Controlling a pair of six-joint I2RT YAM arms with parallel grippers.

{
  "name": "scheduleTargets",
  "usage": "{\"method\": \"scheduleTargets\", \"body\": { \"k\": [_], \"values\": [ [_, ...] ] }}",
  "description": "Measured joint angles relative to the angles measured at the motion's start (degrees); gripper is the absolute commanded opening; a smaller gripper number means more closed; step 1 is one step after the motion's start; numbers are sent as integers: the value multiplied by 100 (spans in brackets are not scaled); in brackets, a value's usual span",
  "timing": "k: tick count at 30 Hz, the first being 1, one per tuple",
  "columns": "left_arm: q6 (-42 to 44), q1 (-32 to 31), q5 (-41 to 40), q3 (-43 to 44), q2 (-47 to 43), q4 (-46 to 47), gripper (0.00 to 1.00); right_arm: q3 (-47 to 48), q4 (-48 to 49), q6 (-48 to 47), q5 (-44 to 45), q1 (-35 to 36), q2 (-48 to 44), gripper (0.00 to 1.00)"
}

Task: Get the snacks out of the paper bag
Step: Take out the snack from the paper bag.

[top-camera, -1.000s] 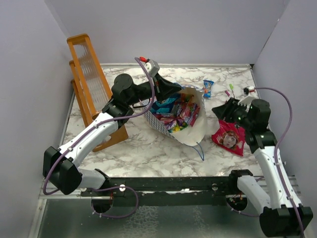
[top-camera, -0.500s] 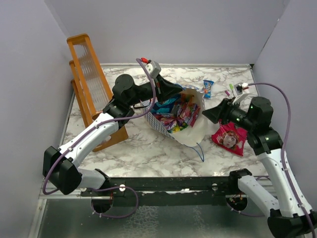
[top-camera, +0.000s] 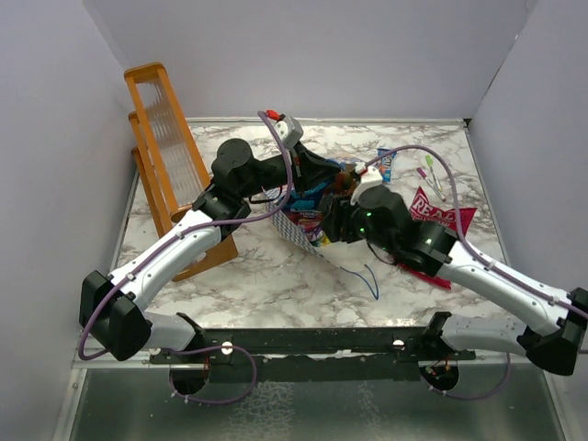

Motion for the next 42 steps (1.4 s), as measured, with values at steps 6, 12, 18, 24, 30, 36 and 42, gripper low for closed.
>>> {"method": "scheduleTargets", "body": {
  "k": [6,12,18,24,30,36,42],
  "values": [
    [26,0,-2,0,0,-59,0,11,-66,667,2149,835,734,63],
    [81,0,-7,0,-2,-85,0,-695,348,1038,3344,822,1082,73],
    [79,0,-4,0,-2,-87,0,-597,723,1364,3609,492,1860,82],
    [76,0,-4,0,-2,-85,0,-450,789,1947,3672,94,2339,92],
    [74,0,-4,0,-2,-83,0,-264,813,2229,3766,-7,2706,100],
    [74,0,-2,0,-2,-76,0,-173,828,2393,3856,-190,3045,98],
    [74,0,-2,0,-2,-79,0,-125,946,2428,3860,-304,3296,84]
  ]
}}
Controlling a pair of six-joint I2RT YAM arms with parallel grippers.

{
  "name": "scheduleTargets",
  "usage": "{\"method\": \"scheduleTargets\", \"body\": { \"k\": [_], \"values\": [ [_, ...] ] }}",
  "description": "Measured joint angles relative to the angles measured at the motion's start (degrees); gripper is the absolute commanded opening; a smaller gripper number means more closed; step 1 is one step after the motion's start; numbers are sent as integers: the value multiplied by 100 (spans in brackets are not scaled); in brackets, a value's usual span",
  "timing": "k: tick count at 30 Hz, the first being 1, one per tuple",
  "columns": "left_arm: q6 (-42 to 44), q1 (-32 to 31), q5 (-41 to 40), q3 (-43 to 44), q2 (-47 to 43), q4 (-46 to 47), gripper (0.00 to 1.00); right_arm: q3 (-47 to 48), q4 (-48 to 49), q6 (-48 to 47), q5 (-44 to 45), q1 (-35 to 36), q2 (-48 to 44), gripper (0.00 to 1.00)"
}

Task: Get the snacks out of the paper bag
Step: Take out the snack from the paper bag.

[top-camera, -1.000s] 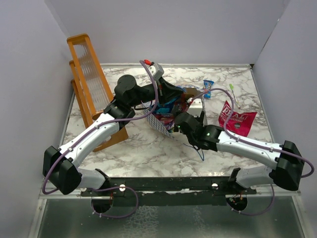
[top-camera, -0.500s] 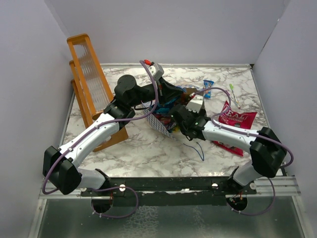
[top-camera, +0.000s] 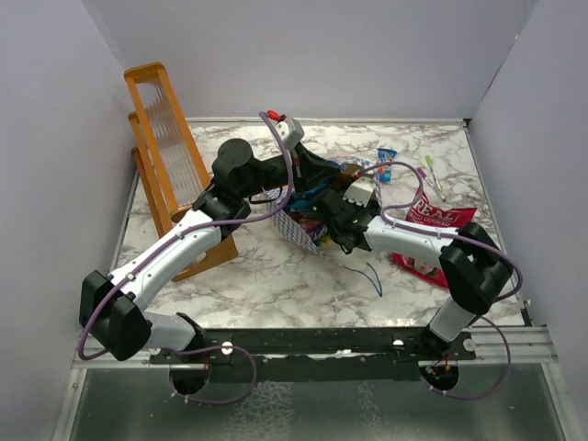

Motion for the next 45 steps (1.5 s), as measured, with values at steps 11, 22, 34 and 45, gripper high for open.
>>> {"method": "scheduleTargets", "body": {
  "k": [11,22,34,45],
  "values": [
    [2,0,0,0,2,-2,0,59,205,-109,-35,-11,96,31],
    [4,0,-2,0,4,-13,0,-7,186,-496,-481,-37,-514,4],
    [2,0,-2,0,9,-37,0,-155,55,-1056,-1362,-46,-2009,4],
    [4,0,-4,0,70,-39,0,-205,-498,-1604,-2103,-46,-3526,5]
  ]
}}
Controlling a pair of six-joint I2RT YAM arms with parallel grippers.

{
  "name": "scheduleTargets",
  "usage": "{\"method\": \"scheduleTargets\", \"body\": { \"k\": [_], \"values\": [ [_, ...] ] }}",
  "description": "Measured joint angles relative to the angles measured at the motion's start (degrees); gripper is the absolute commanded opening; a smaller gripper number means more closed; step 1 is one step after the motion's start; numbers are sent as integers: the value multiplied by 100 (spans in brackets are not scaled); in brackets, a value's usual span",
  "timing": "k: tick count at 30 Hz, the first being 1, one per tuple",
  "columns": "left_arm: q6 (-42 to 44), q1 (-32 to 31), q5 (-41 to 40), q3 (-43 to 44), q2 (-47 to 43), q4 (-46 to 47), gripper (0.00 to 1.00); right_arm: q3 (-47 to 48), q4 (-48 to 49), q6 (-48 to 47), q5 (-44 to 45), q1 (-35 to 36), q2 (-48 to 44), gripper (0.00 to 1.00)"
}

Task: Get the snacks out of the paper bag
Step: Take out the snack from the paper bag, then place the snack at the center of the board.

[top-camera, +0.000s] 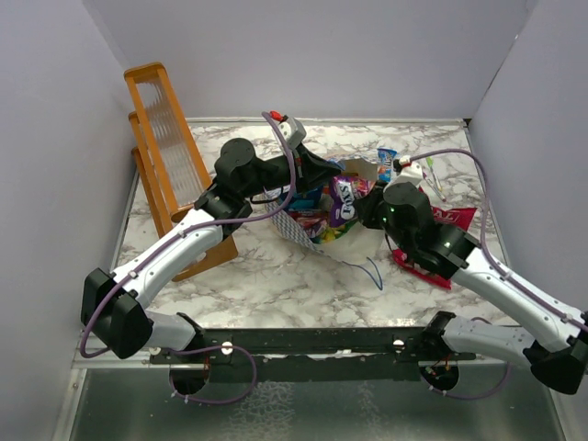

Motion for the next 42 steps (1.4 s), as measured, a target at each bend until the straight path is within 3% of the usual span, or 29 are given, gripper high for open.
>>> {"method": "scheduleTargets", "body": {
  "k": [9,17,22,26,29,37,42],
  "values": [
    [50,-2,-44,0,7,-11,0,918,-1537,-999,192,0,-651,6],
    [149,-111,-175,0,31,-92,0,2218,-2009,-1908,1047,0,-885,8],
    [247,-157,-243,7,31,-179,0,2452,-1801,-2409,2203,-2,-555,12],
    [321,-179,-289,7,31,-295,0,2201,-743,-3265,2975,-57,-157,13],
    [361,-188,-313,9,31,-343,0,2111,-9,-3801,3093,-494,391,13],
    [435,-188,-358,33,31,-369,0,2559,-22,-3237,1298,-2927,2179,13],
    [448,-188,-367,37,31,-376,0,2861,-245,-2715,-17,-3567,3436,13]
  ]
}}
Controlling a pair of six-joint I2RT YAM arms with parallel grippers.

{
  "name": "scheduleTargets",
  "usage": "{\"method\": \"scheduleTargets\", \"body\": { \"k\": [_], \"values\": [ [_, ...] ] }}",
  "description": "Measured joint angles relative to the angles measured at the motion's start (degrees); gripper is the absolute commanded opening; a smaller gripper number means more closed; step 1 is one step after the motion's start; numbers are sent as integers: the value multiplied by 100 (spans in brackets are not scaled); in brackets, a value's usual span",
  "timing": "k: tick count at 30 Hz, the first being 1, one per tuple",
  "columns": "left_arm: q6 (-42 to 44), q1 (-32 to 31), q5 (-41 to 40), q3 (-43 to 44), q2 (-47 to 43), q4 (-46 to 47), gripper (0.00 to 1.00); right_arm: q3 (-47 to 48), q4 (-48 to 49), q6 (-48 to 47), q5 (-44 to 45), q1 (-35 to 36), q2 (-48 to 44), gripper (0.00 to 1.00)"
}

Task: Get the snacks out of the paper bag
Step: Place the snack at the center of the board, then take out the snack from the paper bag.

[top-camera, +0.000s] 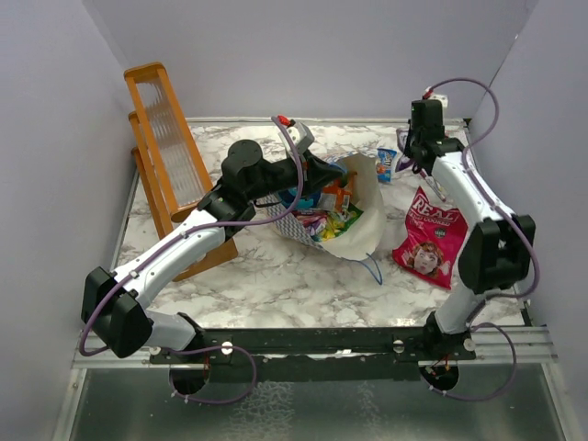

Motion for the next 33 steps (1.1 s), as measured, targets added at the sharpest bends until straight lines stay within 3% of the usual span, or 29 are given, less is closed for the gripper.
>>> {"method": "scheduleTargets", "body": {
  "k": [6,12,16,18,25,30,33],
  "values": [
    [-15,0,2,2,0,0,0,216,-374,302,-879,-136,1377,13],
    [-17,0,2,2,0,0,0,31,-586,376,-1119,-131,1644,20],
    [-42,0,4,2,0,2,0,-192,-577,365,-1226,-136,1545,51],
    [-48,0,7,2,0,2,0,-214,-590,330,-1283,-136,1416,56],
    [-61,0,9,2,0,24,0,-164,-789,302,-1582,-136,94,59],
    [-63,0,22,2,-2,37,0,-1399,-376,426,-2350,-127,-2181,62],
    [-66,0,24,2,-2,37,0,-2120,-247,487,-2848,-118,-3093,63]
  ]
}}
